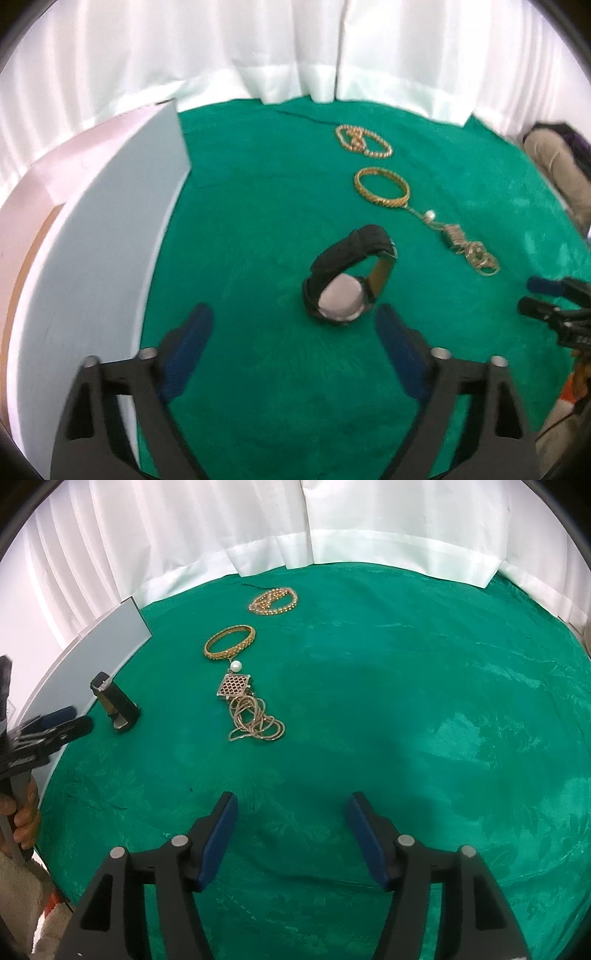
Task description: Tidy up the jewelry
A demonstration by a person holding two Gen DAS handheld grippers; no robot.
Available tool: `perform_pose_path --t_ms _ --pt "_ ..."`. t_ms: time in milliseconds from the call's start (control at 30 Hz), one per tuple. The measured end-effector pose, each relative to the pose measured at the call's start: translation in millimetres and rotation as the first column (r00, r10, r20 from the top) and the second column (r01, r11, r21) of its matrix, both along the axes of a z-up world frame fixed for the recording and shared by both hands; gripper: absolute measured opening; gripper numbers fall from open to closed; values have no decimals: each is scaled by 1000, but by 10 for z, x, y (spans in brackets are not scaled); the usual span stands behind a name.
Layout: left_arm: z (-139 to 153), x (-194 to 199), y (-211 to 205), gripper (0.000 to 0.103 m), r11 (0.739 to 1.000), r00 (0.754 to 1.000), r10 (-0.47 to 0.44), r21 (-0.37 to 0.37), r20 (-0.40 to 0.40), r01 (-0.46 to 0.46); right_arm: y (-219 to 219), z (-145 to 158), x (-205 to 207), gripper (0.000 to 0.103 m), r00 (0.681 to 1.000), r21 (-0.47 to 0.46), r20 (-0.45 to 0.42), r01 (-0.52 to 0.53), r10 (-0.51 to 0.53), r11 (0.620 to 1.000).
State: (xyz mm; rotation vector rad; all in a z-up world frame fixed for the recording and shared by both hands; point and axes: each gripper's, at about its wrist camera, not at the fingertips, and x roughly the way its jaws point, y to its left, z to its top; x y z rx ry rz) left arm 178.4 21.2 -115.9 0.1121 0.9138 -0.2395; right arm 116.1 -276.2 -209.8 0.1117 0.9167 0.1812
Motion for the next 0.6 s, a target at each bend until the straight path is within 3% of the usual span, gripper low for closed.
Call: perform_pose_path --t_ms 67,167,200,233,367,467,600 --pt "-63 114 -55 77 1000 1000 -3 22 -13 3 20 20 19 64 1000 -12 -21 -4 4 1000" --pt "-120 251 -82 46 999 999 -26 -30 -35 25 0 140 51 64 998 21 -48 -31 32 999" --pt "-136 272 -94 21 998 998 -45 -56 -41 42 -19 213 71 64 998 32 -47 -36 38 999" --pt "-152 278 -109 11 997 997 -53 -63 -51 49 -23 284 108 64 998 36 -45 -42 43 998" --pt "-128 170 -81 10 994 998 -11 -108 -58 5 110 494 397 64 988 47 -65 -140 143 989" --pt "-80 56 29 10 983 995 60 -171 -83 -74 360 423 737 64 980 -12 -84 -184 182 983" --pt "-22 -92 138 10 976 986 121 -169 -111 -139 630 213 1050 63 983 -10 -90 -162 160 987"
